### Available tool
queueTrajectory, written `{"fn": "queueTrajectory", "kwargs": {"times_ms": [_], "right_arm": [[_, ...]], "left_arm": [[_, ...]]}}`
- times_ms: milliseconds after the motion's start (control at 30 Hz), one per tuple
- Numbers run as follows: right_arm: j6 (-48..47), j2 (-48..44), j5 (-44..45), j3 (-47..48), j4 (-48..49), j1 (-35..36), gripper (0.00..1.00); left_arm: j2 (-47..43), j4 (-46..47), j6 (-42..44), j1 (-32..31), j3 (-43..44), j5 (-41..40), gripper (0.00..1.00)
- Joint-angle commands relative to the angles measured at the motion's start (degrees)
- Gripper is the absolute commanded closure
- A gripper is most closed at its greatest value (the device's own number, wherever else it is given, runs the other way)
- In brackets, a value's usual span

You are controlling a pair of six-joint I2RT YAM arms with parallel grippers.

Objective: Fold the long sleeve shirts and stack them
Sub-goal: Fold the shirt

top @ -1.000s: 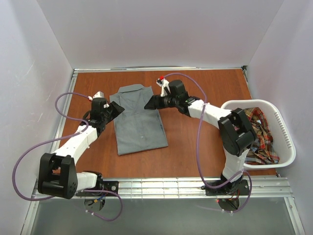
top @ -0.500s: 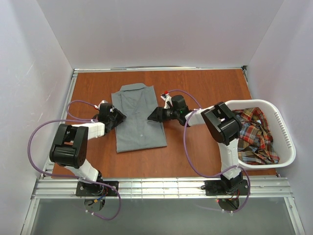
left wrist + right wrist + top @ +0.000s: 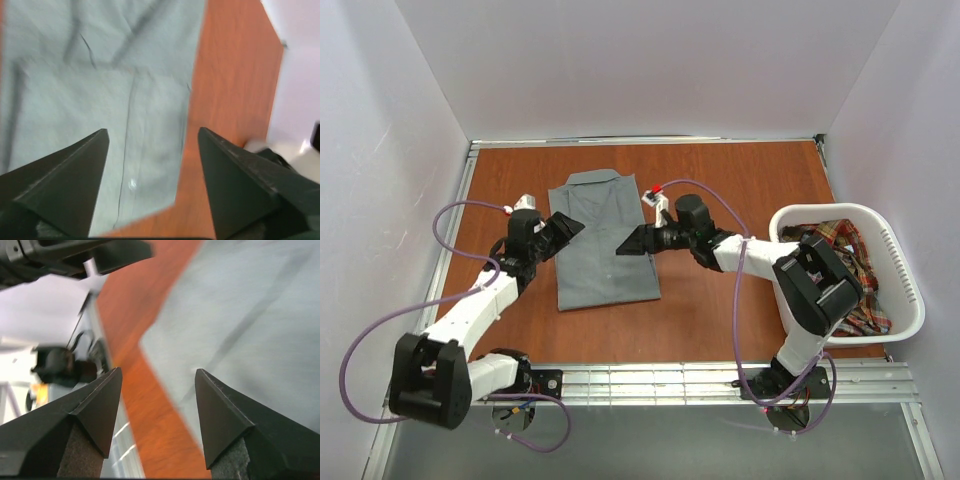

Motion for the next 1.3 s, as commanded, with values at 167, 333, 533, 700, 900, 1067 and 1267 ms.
{"fn": "queueTrajectory", "kwargs": {"times_ms": [167, 333, 533, 700, 900, 1067, 1267], "right_arm": [[2.0, 1.5, 0.3, -3.8, -0.5, 13.7, 0.46], [4.3, 8.3, 1.0, -7.2, 6.0, 13.9, 0.48], [6.6, 11.9, 0.5, -13.9, 12.6, 10.7, 0.49], [6.8, 7.5, 1.3, -18.3, 13.7, 6.9, 0.5], [4.7, 0.3, 0.9, -21.2, 11.2, 4.5, 0.49], [2.4, -2.6, 0.1, -16.1, 5.0, 5.0, 0.5], [2.9, 0.8, 1.6, -15.3, 4.9, 4.6, 0.5]], "left_arm": [[-10.3, -10.0, -9.4, -10.5, -12.8, 4.5, 0.46], [-8.0, -7.0, -11.3, -10.7, -18.1, 1.8, 0.56], [-7.5, -6.8, -15.6, -10.7, -22.0, -1.5, 0.62], [-10.9, -8.7, -16.6, -10.1, -22.8, -3.5, 0.63], [-13.1, -14.9, -11.6, -10.0, -15.6, -5.4, 0.53], [-14.2, -17.8, -8.7, -10.0, -10.8, -3.8, 0.49], [-12.3, -19.5, -10.4, -10.0, -12.9, -4.1, 0.58]]}}
